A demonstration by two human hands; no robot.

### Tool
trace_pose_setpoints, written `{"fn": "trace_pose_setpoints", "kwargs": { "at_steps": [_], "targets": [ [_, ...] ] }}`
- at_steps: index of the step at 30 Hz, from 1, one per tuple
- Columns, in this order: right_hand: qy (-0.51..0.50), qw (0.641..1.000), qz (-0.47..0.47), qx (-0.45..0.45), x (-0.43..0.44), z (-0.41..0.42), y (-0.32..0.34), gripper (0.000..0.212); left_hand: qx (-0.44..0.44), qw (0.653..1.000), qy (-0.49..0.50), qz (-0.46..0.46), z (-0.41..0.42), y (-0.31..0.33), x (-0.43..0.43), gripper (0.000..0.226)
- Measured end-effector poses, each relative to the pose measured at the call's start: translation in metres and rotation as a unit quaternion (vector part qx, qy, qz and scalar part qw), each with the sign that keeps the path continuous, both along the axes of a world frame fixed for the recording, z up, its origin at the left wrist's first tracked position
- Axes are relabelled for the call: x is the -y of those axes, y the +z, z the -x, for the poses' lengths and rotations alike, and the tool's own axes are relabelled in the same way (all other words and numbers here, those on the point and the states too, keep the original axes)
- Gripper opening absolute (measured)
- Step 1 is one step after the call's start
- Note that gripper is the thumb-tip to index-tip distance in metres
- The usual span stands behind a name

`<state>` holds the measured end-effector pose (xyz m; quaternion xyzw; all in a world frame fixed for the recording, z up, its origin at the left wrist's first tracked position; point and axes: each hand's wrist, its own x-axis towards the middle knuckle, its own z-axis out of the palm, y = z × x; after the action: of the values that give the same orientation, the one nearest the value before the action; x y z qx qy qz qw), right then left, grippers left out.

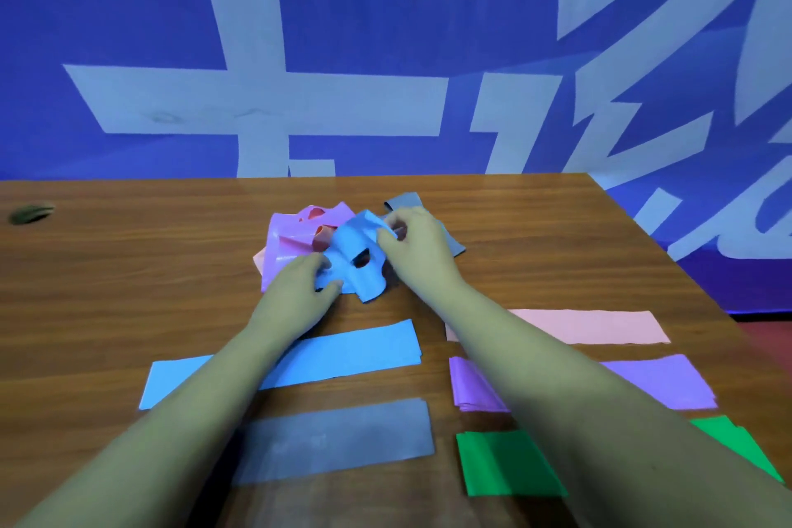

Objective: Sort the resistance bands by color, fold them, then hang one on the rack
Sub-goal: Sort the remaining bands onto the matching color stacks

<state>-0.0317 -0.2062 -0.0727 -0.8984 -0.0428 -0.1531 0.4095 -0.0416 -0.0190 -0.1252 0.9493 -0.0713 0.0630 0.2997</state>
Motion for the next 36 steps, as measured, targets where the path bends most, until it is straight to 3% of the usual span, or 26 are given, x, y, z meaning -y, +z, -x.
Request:
{"fn": "trace_pose_setpoints", "kwargs": {
  "at_steps": [4, 7, 11, 15, 20, 25, 28, 31, 34, 36],
  "targets": [
    [0.020, 0.996, -0.077, 0.050, 0.003, 0.017, 0.068, 0.004, 0.057, 0.996, 0.031, 0.063, 0.012, 0.034, 0.003, 0.029],
    [0.049, 0.987, -0.136, 0.067, 0.005, 0.034, 0.113, 0.008, 0.092, 0.979, 0.018, 0.183, 0.025, 0.072, 0.006, 0.021],
    [0.060, 0.985, -0.128, 0.096, 0.007, 0.060, 0.159, 0.009, 0.132, 0.949, -0.031, 0.286, 0.048, 0.125, 0.015, 0.025],
    [0.038, 0.982, -0.141, 0.118, 0.012, 0.087, 0.192, 0.008, 0.073, 0.928, -0.098, 0.351, 0.074, 0.159, 0.026, 0.038],
    [0.029, 0.973, -0.201, 0.110, 0.019, 0.115, 0.223, 0.009, 0.042, 0.931, -0.154, 0.328, 0.103, 0.180, 0.038, 0.009],
    [0.025, 0.967, -0.243, 0.066, 0.032, 0.141, 0.240, 0.010, -0.057, 0.879, -0.227, 0.416, 0.142, 0.184, 0.062, 0.030],
    [0.017, 0.968, -0.245, 0.055, 0.039, 0.152, 0.240, 0.010, -0.056, 0.907, -0.247, 0.336, 0.154, 0.172, 0.065, 0.012],
    [0.016, 0.965, -0.255, 0.049, 0.047, 0.161, 0.239, 0.010, -0.103, 0.927, -0.255, 0.256, 0.160, 0.157, 0.058, 0.042],
    [-0.017, 0.966, -0.254, 0.051, 0.056, 0.162, 0.237, 0.011, -0.142, 0.933, -0.282, 0.175, 0.173, 0.149, 0.051, 0.032],
    [-0.047, 0.971, -0.229, 0.056, 0.062, 0.158, 0.231, 0.013, -0.129, 0.933, -0.285, 0.177, 0.178, 0.148, 0.049, 0.030]
  ]
}}
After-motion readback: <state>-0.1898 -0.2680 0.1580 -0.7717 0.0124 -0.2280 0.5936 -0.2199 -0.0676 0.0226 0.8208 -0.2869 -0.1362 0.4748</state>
